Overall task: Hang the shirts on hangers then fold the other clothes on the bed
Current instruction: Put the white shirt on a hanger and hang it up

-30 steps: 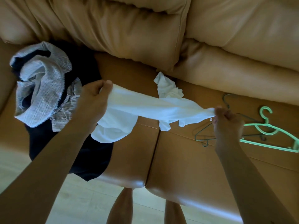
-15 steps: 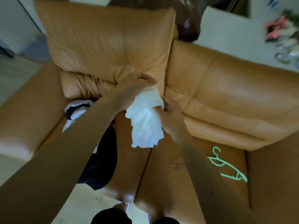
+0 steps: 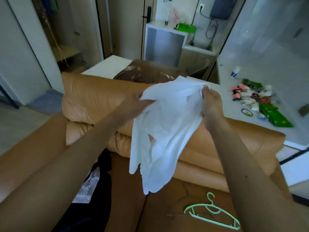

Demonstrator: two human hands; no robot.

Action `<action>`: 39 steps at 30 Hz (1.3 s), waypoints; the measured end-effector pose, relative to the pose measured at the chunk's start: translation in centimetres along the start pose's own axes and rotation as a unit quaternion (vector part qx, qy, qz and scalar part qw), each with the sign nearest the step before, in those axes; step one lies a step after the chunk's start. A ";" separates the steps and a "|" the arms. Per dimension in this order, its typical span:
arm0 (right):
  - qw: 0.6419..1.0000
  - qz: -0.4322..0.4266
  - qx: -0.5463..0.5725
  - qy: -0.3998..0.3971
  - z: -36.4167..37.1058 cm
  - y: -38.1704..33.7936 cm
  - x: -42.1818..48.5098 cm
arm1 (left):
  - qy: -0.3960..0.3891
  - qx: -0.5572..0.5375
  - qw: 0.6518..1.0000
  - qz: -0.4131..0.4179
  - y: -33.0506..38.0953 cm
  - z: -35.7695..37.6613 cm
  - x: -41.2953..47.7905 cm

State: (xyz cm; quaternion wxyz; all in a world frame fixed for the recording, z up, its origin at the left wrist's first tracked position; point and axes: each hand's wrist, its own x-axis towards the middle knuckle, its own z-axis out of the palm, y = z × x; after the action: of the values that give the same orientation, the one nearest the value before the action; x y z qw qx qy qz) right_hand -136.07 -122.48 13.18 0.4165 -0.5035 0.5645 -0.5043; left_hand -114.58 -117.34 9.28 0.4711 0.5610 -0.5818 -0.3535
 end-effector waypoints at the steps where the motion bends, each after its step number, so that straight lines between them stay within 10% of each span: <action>1: 1.000 0.011 -0.011 0.011 -0.8 0.0 0.3 | 0.001 -0.019 1.000 -0.011 1.2 -0.5 0.5; 16: 0.992 -0.038 -0.074 -0.091 -2.6 -1.3 0.5 | 0.010 -0.115 0.992 -0.051 12.1 -0.4 3.5; 22: 0.990 -0.092 -0.008 -0.110 -3.9 -3.5 1.0 | 0.067 0.121 0.989 -0.055 9.9 -3.4 5.1; 30: 0.942 -0.218 -0.065 -0.245 -1.1 -8.1 -0.1 | -0.105 0.121 0.972 0.171 10.9 1.6 3.4; 39: 0.921 -0.219 -0.188 -0.260 -5.5 -4.1 1.2 | -0.020 0.249 0.926 0.283 14.3 2.0 5.2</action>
State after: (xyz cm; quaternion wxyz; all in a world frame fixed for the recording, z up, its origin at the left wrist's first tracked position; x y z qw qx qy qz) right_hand -140.98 -122.79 18.10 0.3256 -0.7972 0.3958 -0.3190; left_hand -120.68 -120.94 22.85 0.3852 0.4646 -0.7950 -0.0606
